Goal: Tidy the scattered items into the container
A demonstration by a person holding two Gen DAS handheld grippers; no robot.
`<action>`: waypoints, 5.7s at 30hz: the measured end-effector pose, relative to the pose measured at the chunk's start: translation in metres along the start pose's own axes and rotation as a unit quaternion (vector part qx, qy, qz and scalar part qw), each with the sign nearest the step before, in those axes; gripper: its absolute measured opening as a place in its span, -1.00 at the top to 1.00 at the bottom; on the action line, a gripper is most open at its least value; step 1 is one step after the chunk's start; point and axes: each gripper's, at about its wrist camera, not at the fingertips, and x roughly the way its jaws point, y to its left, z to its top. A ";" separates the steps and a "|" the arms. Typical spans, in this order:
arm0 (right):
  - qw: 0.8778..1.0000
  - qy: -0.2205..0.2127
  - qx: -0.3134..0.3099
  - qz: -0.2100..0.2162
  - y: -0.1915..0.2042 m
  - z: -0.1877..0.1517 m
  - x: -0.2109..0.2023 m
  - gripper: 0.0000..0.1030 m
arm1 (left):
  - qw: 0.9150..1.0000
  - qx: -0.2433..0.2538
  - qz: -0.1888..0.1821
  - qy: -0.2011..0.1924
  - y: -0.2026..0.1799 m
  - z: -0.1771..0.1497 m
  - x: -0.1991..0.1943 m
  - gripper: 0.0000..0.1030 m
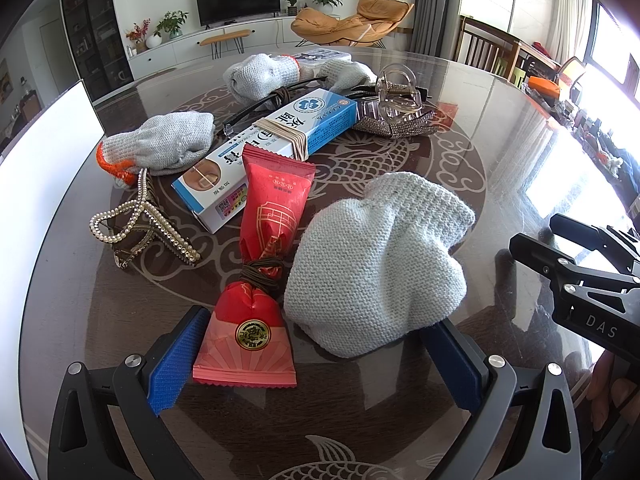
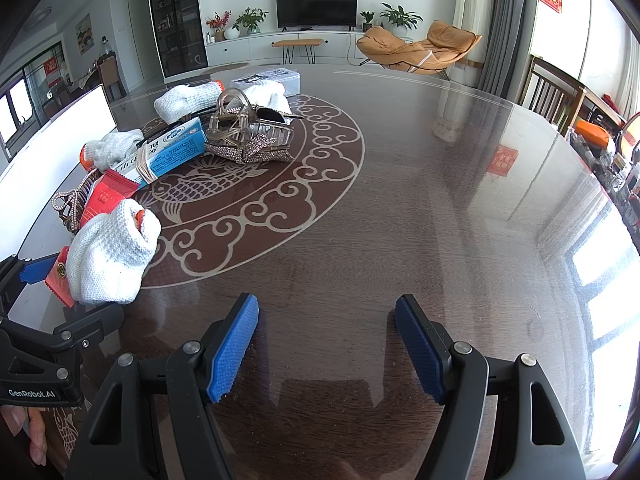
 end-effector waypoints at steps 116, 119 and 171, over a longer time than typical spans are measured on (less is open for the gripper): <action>0.988 -0.006 -0.020 0.152 0.071 0.023 -0.019 -0.42 | 0.995 -0.039 0.019 -0.093 0.067 -0.056 -0.072 -1.00; 0.990 0.018 -0.094 0.102 0.103 0.025 0.004 -0.39 | 0.996 -0.040 0.018 -0.072 0.065 -0.058 -0.067 -1.00; 0.980 -0.030 0.086 0.175 0.045 0.024 -0.023 -0.42 | 0.992 -0.120 0.022 -0.023 0.098 -0.053 -0.042 0.50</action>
